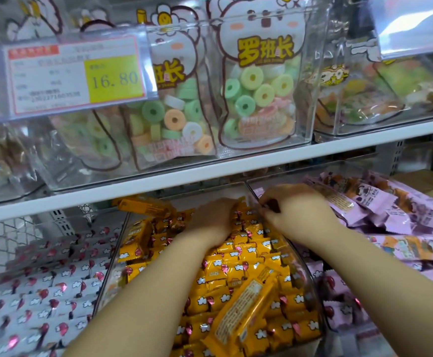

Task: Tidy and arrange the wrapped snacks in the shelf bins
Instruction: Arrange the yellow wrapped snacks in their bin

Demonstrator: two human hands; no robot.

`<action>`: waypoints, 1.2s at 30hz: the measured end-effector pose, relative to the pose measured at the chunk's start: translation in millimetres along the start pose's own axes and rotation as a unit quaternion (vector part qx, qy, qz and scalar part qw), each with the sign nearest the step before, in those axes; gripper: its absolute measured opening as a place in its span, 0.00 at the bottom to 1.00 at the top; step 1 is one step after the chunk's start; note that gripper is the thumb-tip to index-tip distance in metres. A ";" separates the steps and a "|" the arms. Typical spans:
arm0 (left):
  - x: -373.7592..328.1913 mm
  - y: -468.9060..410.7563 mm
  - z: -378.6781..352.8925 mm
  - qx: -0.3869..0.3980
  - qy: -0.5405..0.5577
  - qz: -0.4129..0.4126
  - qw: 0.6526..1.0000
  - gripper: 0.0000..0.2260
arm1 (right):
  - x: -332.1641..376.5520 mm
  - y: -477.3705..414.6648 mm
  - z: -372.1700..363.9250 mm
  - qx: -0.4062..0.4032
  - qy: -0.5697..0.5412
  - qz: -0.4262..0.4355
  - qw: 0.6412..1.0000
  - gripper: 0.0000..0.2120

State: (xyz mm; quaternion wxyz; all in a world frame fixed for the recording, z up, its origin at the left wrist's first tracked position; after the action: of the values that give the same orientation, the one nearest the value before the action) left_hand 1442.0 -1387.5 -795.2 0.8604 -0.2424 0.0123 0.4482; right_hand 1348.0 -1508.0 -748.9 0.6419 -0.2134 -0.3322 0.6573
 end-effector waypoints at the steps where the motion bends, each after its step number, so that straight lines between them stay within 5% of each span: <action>1: -0.2 1.1 -2.8 0.019 -0.019 -0.003 1.000 0.20 | 0.5 0.1 0.8 -0.004 0.004 0.003 1.000 0.10; 7: 3.5 -1.7 -5.6 0.100 -0.085 -0.010 0.991 0.22 | 5.2 0.3 2.2 -0.003 0.024 0.011 1.000 0.11; 13: -5.0 22.0 16.7 0.071 -0.018 -0.003 0.997 0.23 | 19.2 6.1 23.1 0.024 0.055 0.024 0.998 0.11; 26: -26.8 116.4 88.3 0.036 0.076 -0.025 0.996 0.16 | 51.2 63.8 47.3 0.280 -0.121 0.009 0.952 0.27; 30: -28.1 124.7 103.9 0.020 0.146 0.002 0.989 0.14 | 50.6 73.8 48.4 0.247 -0.113 0.009 0.962 0.20; 36: -16.1 131.5 107.5 0.053 0.257 0.053 0.964 0.18 | 39.4 64.3 59.3 0.141 -0.245 -0.104 0.954 0.06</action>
State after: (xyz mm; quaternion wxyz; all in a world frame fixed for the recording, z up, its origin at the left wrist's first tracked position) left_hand 1309.1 -1290.5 -749.9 0.8147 -0.3027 0.2691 0.4150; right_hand 1257.6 -1475.9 -748.0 0.6291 0.0823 -0.4031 0.6595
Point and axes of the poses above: each hand's wrist, its own y-axis away from the middle knuckle, its own z-axis out of the back of the hand, x = y × z, the point moved 5 cm from there along -y, towards the middle knuckle, and after that the axes turned 13 degrees about -x, right-handed, at the moved point
